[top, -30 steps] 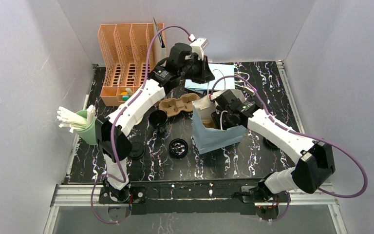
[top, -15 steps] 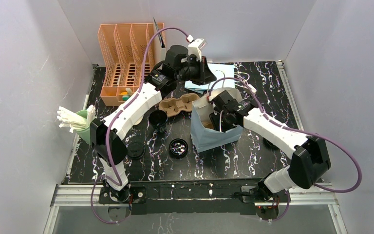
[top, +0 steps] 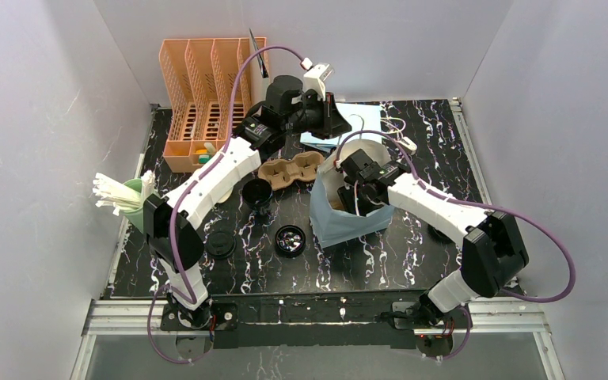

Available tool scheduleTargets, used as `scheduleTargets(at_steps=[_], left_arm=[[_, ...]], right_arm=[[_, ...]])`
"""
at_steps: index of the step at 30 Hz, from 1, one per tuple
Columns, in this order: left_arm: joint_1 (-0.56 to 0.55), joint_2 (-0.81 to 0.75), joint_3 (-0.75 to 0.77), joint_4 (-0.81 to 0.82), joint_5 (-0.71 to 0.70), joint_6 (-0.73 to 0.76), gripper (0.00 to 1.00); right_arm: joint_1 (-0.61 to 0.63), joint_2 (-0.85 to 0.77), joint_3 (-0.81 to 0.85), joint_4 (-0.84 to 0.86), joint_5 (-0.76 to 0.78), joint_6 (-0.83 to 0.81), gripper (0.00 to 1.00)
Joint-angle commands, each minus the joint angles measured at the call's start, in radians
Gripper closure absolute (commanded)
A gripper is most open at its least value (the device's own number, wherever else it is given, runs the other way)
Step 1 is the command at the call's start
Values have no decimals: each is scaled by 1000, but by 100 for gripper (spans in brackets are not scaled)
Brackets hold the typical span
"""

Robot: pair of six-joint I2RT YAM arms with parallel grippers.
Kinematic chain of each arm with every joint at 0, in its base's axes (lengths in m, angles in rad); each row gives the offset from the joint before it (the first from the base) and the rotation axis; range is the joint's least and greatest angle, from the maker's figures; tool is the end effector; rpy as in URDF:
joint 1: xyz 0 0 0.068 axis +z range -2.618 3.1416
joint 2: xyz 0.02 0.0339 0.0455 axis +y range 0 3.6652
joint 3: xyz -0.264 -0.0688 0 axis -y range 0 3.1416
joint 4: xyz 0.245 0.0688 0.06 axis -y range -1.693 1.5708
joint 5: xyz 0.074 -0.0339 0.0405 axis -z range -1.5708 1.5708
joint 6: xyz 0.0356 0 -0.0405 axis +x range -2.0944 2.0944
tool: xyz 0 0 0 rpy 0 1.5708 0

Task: Pack the takeout coffee
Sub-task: Place the cup tray in the takeout bag.

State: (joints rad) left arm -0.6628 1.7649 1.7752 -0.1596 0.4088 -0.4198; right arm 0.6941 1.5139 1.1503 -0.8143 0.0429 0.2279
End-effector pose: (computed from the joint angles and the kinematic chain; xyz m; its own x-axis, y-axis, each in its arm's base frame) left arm 0.3230 -0.2701 0.4192 -0.4635 -0.1126 -0.8789 0.7508 0.4769 -0.4570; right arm 0.2295 0.1890 0.2448 -0.8332 -0.3998 -0.3819 -0.4499 0.8918 0.0479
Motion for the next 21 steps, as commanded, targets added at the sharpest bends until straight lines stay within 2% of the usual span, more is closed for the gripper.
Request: scheduleTargets(at_steps=[1, 21], left_arm=[[-2, -108, 7, 60, 13, 6, 100], [-2, -135, -6, 56, 15, 11, 100]], right_arm=[[7, 50, -18, -57, -51, 11, 91], [10, 183, -46, -40, -70, 49, 90]])
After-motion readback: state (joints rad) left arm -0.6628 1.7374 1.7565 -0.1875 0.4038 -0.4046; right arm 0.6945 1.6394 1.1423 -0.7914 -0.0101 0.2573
